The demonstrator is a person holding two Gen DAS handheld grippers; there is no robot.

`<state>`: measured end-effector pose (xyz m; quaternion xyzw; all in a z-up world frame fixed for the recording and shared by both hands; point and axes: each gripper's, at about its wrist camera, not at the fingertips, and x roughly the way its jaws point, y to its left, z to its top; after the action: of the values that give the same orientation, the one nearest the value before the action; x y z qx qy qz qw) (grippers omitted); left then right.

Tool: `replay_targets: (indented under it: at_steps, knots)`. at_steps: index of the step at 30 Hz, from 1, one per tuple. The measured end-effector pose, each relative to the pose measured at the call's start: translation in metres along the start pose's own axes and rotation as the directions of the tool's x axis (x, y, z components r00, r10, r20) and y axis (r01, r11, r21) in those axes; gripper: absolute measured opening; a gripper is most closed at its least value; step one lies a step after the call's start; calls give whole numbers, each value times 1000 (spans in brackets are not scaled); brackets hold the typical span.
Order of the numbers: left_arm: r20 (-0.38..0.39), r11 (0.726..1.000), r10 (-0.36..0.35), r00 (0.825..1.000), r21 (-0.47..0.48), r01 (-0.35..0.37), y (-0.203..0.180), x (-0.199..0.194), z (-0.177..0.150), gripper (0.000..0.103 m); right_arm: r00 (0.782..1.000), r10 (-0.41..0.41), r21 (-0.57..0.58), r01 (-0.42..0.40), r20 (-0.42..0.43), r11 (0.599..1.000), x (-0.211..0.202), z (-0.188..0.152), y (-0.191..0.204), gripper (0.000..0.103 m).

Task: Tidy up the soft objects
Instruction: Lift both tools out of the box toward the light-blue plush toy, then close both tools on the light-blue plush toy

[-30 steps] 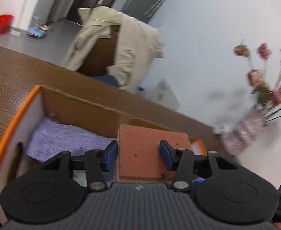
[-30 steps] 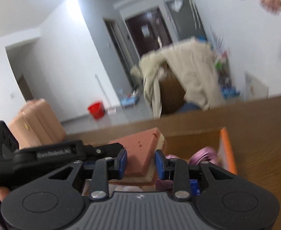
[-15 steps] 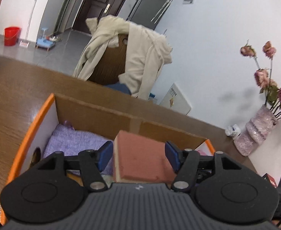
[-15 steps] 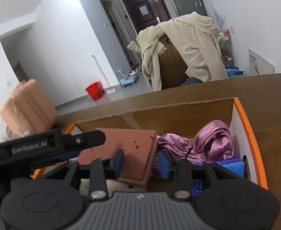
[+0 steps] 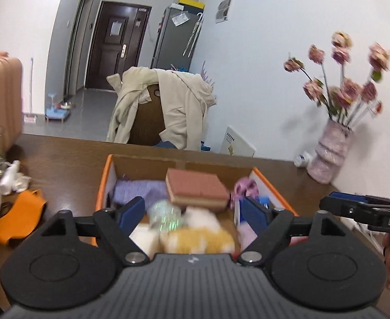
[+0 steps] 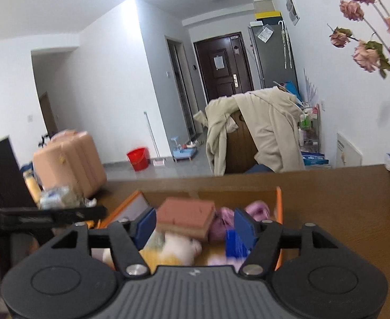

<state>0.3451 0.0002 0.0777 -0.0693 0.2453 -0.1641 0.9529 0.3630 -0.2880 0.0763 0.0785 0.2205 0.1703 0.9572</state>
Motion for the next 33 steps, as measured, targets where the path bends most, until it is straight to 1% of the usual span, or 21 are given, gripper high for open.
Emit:
replay_targets:
  at_steps: [3, 8, 11, 14, 18, 20, 24, 26, 28, 29, 30, 31, 33]
  knots:
    - [7, 999, 25, 1000, 27, -26, -9, -34, -27, 84, 1000, -16, -23, 16, -24, 1000, -26, -27, 8, 64]
    - [0, 999, 40, 999, 29, -40, -24, -82, -74, 89, 998, -13, 2, 13, -54, 1000, -64, -76, 16, 66]
    - [-20, 999, 46, 999, 26, -46, -33, -98, -100, 92, 998, 1, 30, 2, -69, 1000, -78, -101, 22, 70]
    - [-47, 999, 49, 998, -1, -49, -37, -101, -116, 93, 996, 13, 52, -9, -88, 999, -88, -122, 23, 70]
    - [-73, 998, 54, 996, -7, -55, -44, -92, -123, 93, 993, 2, 76, 7, -116, 997, -90, -134, 16, 70]
    - [-84, 999, 39, 996, -13, -41, -48, -84, -122, 92, 992, 0, 81, 10, -124, 997, -87, -136, 10, 70]
    - [-111, 1000, -20, 994, 1, 20, -65, -55, -116, 92, 991, 0, 105, 14, -131, 994, -73, -133, -6, 69]
    - [-122, 998, -55, 991, 14, 57, -76, -35, -114, 92, 991, 13, 124, 4, -136, 992, -59, -127, -16, 64]
    - [-138, 996, -86, 987, 12, 88, -80, -10, -111, 91, 988, 31, 144, -8, -154, 990, -43, -121, -25, 63]
    - [-142, 994, -103, 985, 5, 105, -80, 1, -109, 88, 984, 40, 153, -13, -172, 988, -34, -118, -29, 60]
    - [-145, 993, -114, 983, -10, 114, -78, 10, -108, 85, 982, 45, 157, -16, -184, 988, -28, -117, -30, 60]
    - [-151, 992, -125, 981, -37, 121, -75, 22, -106, 84, 980, 59, 157, -29, -189, 987, -22, -115, -32, 59]
    - [-177, 987, -135, 975, -107, 117, -68, 44, -104, 70, 976, 83, 174, -48, -200, 984, -12, -117, -36, 58]
